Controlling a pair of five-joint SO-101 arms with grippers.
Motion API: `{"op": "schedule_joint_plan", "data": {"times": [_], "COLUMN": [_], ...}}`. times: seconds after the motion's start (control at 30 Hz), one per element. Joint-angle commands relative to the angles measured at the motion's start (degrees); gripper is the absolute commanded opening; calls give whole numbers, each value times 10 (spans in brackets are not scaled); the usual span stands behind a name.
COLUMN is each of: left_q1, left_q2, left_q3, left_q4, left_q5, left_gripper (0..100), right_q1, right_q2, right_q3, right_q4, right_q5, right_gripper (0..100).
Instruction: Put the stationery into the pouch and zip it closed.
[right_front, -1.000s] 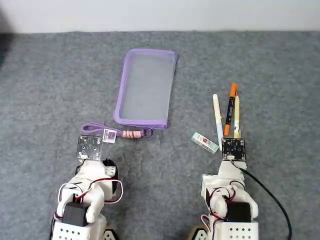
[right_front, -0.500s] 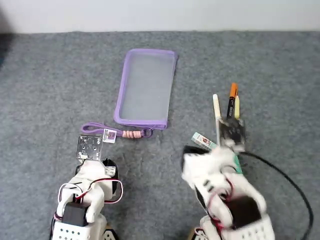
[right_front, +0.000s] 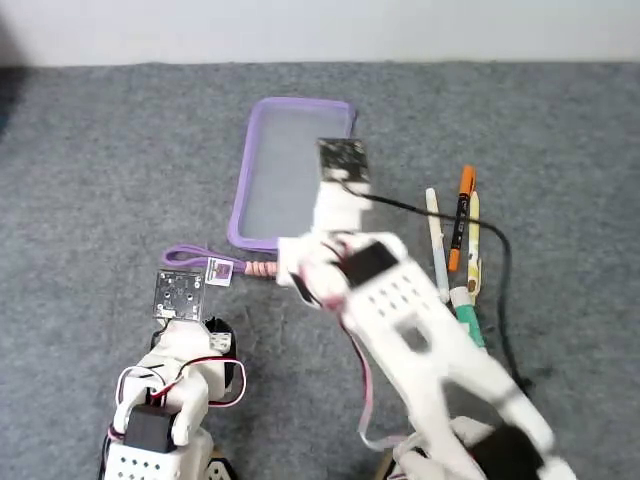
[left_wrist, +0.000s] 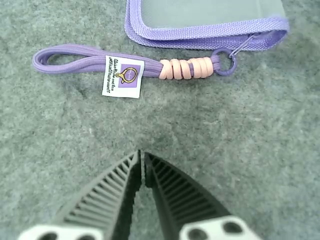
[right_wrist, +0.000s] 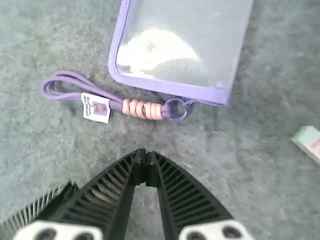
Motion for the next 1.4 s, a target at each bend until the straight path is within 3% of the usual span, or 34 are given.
{"op": "schedule_joint_plan", "data": {"times": [0.0, 0.27, 0.5, 0.83, 1.07, 1.13, 1.37], "left_q1": [1, 1, 1, 1, 1, 1, 1], "left_q2": [-5, -5, -5, -5, -5, -5, -5], "left_q3": [-5, -5, -5, -5, -5, -5, -5], "left_q4": [1, 1, 1, 1, 1, 1, 1], "left_q5": [-3, -3, -3, -3, -3, -3, -3], "left_gripper": [13, 13, 13, 13, 13, 13, 13], "right_q1": [-10, -42, -28, -28, -10, 8, 92], "right_q2": [99, 281, 435, 550, 558, 558, 558], "right_q3": [-106, -237, -367, -457, -461, -461, -461], "right_q4": [-7, -12, -12, -4, 163, 205, 327], "right_q5": [-18, -18, -18, -16, -13, 7, 185], "right_gripper": [15, 11, 11, 10, 10, 10, 9]}}
